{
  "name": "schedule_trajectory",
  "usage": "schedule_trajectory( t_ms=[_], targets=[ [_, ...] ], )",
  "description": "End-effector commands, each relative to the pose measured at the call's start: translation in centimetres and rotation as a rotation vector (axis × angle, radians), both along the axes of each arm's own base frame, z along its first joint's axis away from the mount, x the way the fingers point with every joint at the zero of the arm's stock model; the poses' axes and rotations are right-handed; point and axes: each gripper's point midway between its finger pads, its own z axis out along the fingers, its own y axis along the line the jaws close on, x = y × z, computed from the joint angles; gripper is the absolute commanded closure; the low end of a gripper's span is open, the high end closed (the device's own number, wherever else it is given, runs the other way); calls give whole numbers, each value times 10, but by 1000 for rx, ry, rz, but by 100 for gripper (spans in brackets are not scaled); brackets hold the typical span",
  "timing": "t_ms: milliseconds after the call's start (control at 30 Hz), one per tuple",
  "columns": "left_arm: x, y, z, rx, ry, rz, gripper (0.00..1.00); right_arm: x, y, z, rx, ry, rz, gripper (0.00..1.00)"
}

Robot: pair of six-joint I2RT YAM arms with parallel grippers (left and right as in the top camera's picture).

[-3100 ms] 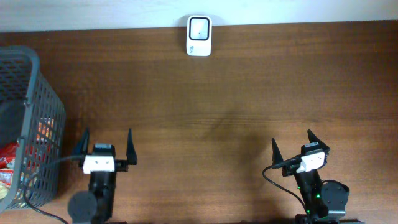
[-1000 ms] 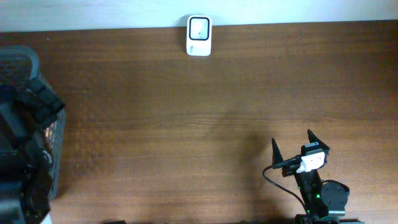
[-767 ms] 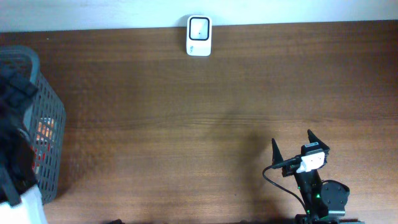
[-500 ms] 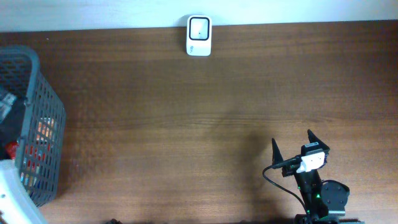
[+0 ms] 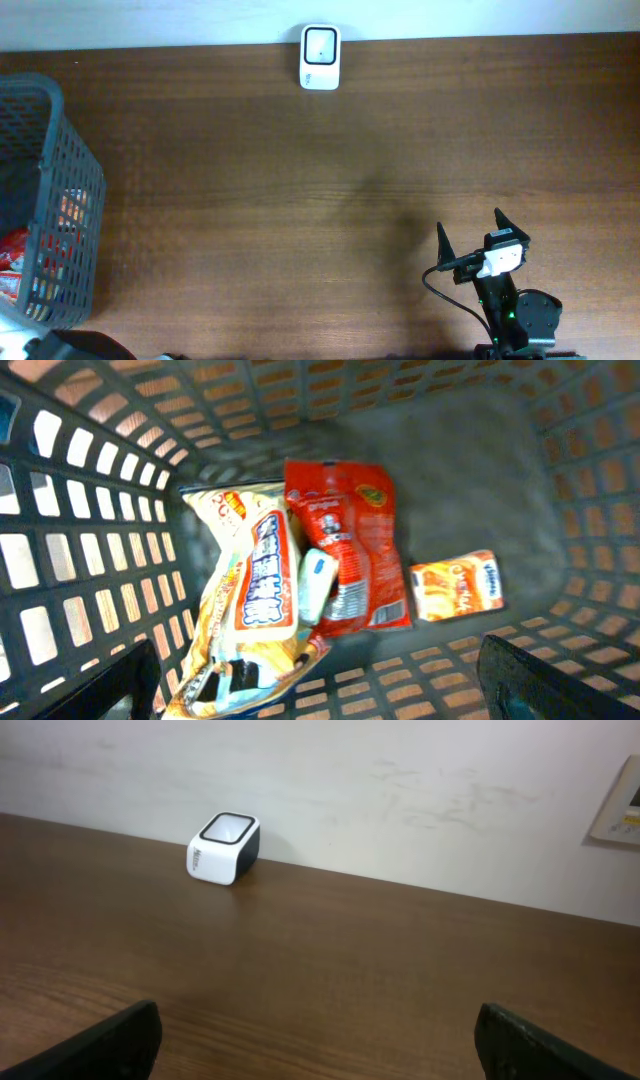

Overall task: Scan the item barcode
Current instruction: 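Grasp the cream wet-wipe packet with the left gripper and lift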

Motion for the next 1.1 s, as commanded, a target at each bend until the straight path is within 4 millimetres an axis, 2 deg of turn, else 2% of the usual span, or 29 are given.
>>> schedule_trajectory(
  t_ms=[0,67,300,667,1067],
  targets=[
    [-12,1,-22,-49,25,40,1,0,0,-2,-6,2,-3,1],
    [-23,7,-36,-68,33,71,1,0,0,-2,-6,2,-3,1],
    [-31,6,-92,-150,21,22,1,0,0,-2,-6,2,-3,1],
    [-33,7,-116,-186,80,-22,1,0,0,-2,-6,2,-3,1],
    [-41,6,-175,-323,205,-8,0,0,0,-2,-6,2,-3,1]
  ],
)
